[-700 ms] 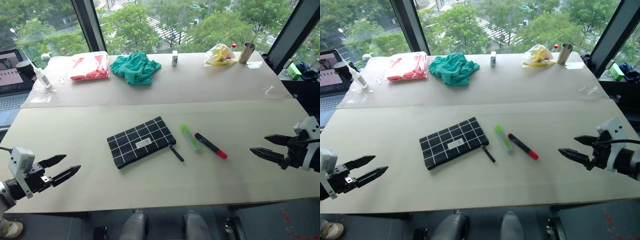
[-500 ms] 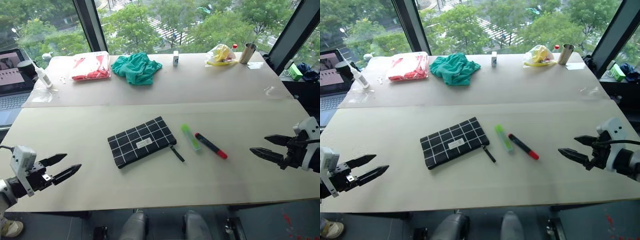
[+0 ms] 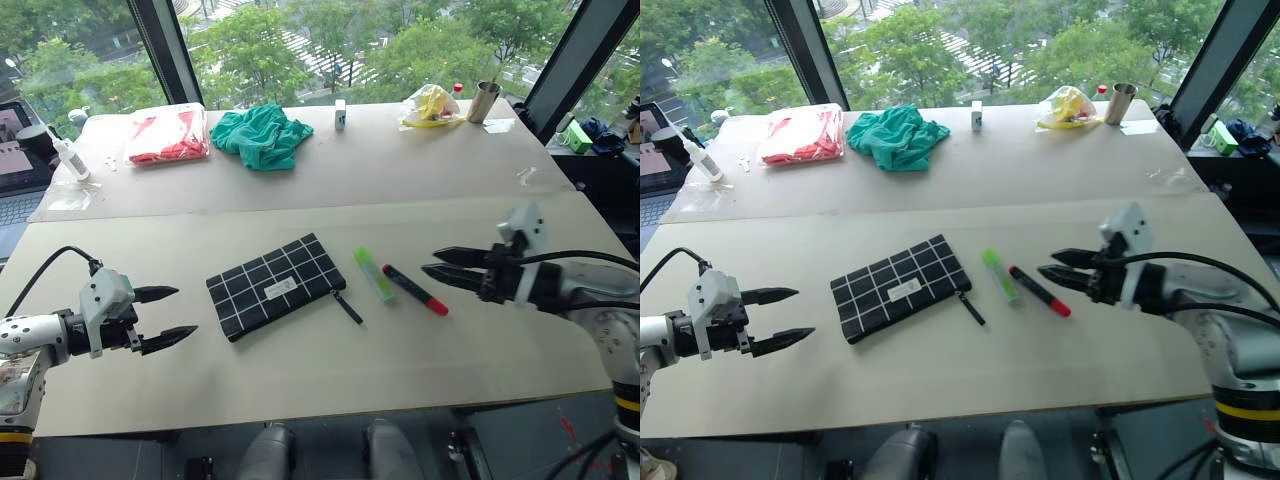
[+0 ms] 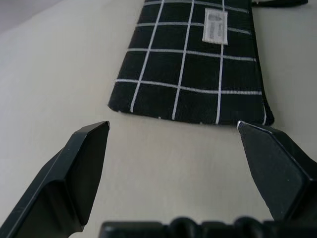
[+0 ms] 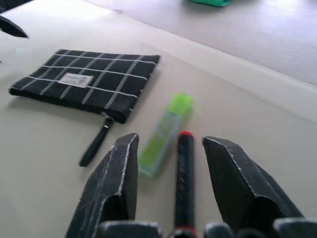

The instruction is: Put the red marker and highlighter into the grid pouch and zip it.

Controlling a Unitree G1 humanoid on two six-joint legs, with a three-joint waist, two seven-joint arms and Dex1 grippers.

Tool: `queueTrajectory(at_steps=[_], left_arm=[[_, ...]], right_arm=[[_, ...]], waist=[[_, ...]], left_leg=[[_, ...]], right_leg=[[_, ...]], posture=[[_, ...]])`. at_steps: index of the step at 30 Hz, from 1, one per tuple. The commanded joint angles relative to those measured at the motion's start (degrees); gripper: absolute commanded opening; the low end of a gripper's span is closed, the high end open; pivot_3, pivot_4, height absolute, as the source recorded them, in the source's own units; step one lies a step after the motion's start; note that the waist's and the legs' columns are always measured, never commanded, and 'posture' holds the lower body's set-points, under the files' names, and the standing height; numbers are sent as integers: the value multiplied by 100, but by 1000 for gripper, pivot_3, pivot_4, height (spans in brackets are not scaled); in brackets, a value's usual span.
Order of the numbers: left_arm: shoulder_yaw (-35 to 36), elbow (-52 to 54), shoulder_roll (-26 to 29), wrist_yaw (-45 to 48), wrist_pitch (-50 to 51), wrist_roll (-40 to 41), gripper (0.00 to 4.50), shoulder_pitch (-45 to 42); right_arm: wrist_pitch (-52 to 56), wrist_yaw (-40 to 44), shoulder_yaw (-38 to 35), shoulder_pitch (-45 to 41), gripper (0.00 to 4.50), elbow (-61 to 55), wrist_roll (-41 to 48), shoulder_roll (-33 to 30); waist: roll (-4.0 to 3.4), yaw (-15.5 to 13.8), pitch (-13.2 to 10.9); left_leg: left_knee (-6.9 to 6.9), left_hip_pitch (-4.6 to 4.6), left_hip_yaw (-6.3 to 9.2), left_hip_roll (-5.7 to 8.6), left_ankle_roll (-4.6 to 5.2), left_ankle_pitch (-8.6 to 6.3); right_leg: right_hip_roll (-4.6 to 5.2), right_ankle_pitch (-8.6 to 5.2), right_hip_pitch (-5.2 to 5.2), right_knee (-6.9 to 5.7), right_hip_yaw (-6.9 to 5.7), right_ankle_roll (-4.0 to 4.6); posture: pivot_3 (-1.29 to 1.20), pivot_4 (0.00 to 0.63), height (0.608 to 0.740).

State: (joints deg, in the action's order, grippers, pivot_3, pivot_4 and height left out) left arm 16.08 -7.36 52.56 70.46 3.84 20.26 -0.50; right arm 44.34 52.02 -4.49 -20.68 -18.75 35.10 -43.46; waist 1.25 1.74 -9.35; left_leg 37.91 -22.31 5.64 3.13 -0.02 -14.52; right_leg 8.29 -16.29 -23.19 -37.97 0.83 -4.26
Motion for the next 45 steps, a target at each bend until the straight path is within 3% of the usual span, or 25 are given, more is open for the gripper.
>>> queueTrajectory(at_steps=[1, 3, 7, 20, 30, 36, 41, 45], left_arm=[[110, -260, -87, 22, -525, 62, 4500, -375], [100, -327, -166, 42, -701, 88, 4500, -483], [-77, -333, -220, 33, -1104, -137, 4500, -511], [-816, -556, -171, -30, -2210, -993, 4500, -563], [-1479, -801, -426, -221, -2666, -1438, 4500, -1058], [-1240, -570, -268, 82, -1853, -751, 4500, -1267], [-1417, -1005, -5, 302, -2313, -1036, 4500, -1411], [-1689, -1431, -265, 145, -2990, -1363, 4500, -1688]], right_arm=[[-149, -87, 747, -640, 620, 112, -215, 560], [-291, -162, 1176, -934, 39, 377, -488, 928], [-691, -484, 2346, -1789, 39, 1371, -1632, 1629], [-1696, -513, 3574, -2073, 39, 2459, -3577, 1855], [-1561, -746, 3537, -1933, 39, 2670, -4043, 2222], [-1482, -699, 3348, -1812, 39, 2576, -4021, 2217], [-1520, -658, 3250, -1804, 39, 2598, -4037, 2194], [-1520, -667, 3218, -1855, 39, 2640, -4031, 2247]], waist=[[1, -9, -1], [2, -40, 0], [2, -30, 0], [3, 70, 1], [2, 61, 11], [3, 80, 12], [3, 73, 12], [2, 60, 12]], left_leg=[[0, 0, 0, 2, 0, 0], [1, -3, 4, 5, 0, 0], [1, 0, 5, 6, -7, 4], [1, -8, 10, 5, -19, 11], [1, 24, 10, 6, -17, 10], [1, 23, 10, 6, -17, 10], [1, 22, 12, 6, -16, 10], [1, 23, 11, 8, -16, 10]], right_leg=[[2, 0, 1, 0, 0, 0], [3, 0, 0, 0, -3, 0], [4, 0, -6, -7, -3, 0], [0, 0, -21, -16, -7, 0], [-1, 0, 10, -20, -8, 0], [-1, 0, 5, -30, -7, 0], [-1, 0, 1, -37, -8, 0], [-1, 0, 6, -27, -10, 0]], posture=[[0, 150, 740], [0, 150, 740], [0, 150, 740], [0, 150, 740], [0, 150, 740], [0, 150, 740], [0, 150, 740], [0, 150, 740]])
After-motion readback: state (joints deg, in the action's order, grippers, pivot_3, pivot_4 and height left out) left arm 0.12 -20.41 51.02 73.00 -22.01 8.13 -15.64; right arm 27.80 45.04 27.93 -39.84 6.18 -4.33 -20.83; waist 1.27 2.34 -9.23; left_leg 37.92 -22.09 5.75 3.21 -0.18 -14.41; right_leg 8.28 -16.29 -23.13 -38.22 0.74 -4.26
